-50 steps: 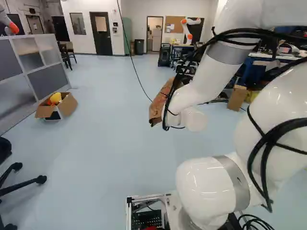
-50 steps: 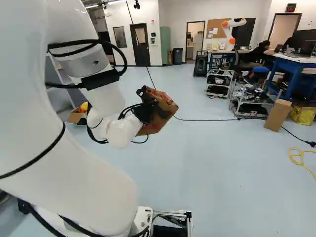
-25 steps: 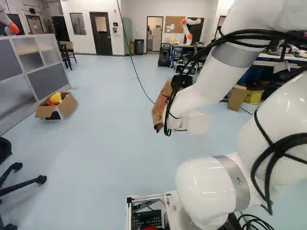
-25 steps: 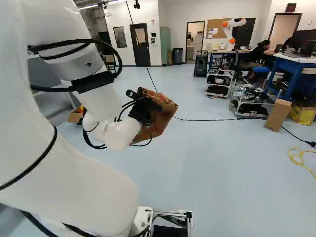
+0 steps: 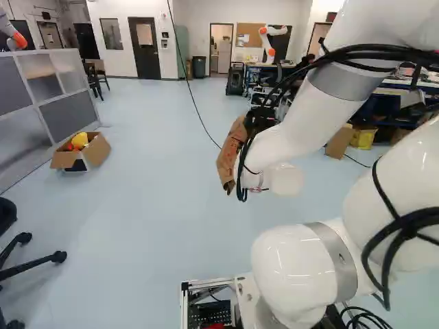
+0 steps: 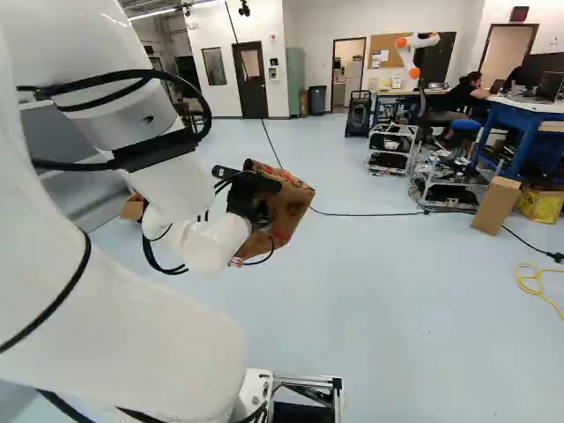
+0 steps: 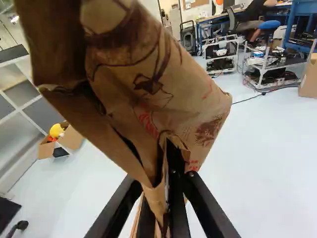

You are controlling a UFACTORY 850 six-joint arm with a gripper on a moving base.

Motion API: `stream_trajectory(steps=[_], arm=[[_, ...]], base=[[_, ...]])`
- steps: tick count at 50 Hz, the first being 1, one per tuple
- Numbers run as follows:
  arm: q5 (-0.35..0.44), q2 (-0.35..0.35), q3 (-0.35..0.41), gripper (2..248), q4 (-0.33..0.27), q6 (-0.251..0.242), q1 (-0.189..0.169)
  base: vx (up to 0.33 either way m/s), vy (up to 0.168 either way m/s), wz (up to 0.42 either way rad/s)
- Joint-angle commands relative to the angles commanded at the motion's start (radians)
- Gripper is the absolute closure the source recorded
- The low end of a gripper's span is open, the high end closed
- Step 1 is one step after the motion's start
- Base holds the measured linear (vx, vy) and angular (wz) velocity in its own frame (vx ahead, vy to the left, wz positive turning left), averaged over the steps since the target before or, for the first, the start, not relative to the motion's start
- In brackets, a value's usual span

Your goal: Pick up the grocery bag from the ground

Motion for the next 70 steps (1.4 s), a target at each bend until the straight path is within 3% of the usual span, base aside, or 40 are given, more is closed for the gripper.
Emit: stream_trajectory(steps=[20, 35, 52, 70], arm=[[-0.021, 0.025, 0.018, 225, 0.0, -0.123, 0.0], [-0.031, 0.038, 0.027, 225, 0.0, -0.183, 0.0], [-0.037, 0.046, 0.032, 225, 0.0, -0.222, 0.0], [-0.039, 0.047, 0.034, 225, 0.0, -0.23, 0.0]], base=[[0.0, 0.0, 0.0], [0.0, 0.0, 0.0], [0.0, 0.0, 0.0], [0.0, 0.0, 0.0]])
